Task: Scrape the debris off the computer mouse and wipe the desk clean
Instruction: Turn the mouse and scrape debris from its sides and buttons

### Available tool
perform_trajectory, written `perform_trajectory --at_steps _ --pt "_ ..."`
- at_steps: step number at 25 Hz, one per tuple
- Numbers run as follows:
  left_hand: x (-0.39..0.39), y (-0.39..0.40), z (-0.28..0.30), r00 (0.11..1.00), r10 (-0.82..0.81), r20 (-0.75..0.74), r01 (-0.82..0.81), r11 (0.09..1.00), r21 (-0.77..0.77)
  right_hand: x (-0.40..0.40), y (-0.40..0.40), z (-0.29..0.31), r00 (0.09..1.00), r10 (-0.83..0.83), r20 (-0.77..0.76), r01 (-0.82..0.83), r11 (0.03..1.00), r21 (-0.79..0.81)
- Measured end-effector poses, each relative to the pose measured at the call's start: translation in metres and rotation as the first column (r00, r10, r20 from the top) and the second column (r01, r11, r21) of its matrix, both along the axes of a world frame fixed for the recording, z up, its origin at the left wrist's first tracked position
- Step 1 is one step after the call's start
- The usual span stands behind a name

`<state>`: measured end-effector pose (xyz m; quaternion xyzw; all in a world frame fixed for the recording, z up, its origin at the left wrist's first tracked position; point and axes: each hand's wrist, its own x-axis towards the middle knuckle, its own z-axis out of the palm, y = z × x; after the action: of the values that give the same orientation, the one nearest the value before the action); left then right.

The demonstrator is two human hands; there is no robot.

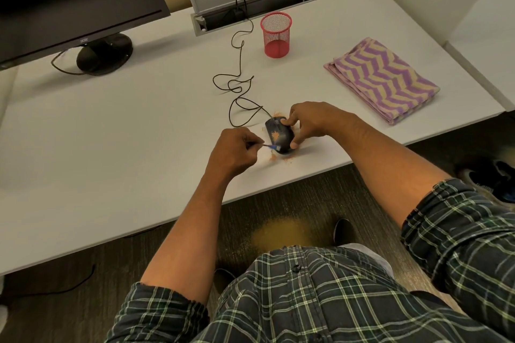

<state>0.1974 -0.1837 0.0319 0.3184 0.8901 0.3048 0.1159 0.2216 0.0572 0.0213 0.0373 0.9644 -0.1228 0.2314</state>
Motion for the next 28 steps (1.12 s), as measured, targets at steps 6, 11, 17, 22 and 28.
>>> perform_trajectory --at_steps 6,11,17,22,28 --pt "0.001 0.001 -0.007 0.999 0.044 -0.019 -0.043 0.998 0.042 -0.001 0.001 0.0 1.0 0.001 0.001 -0.001 1.0 0.0" --pt "0.0 -0.006 -0.005 0.999 0.017 0.035 -0.016 0.999 -0.032 -0.001 0.002 -0.002 1.0 0.004 -0.003 -0.004 1.0 -0.005" --pt "0.001 0.007 -0.001 0.996 0.083 0.013 -0.084 0.987 0.138 -0.002 0.002 -0.004 1.0 0.006 -0.002 -0.006 1.0 0.006" --pt "0.0 0.003 -0.009 0.998 -0.02 -0.058 0.013 0.993 -0.118 -0.001 0.003 -0.003 1.0 0.01 0.001 -0.01 1.0 -0.002" --pt "-0.002 0.001 -0.008 0.983 0.177 -0.041 -0.167 0.972 0.167 -0.001 0.004 -0.005 1.0 0.0 -0.002 0.0 1.0 -0.015"
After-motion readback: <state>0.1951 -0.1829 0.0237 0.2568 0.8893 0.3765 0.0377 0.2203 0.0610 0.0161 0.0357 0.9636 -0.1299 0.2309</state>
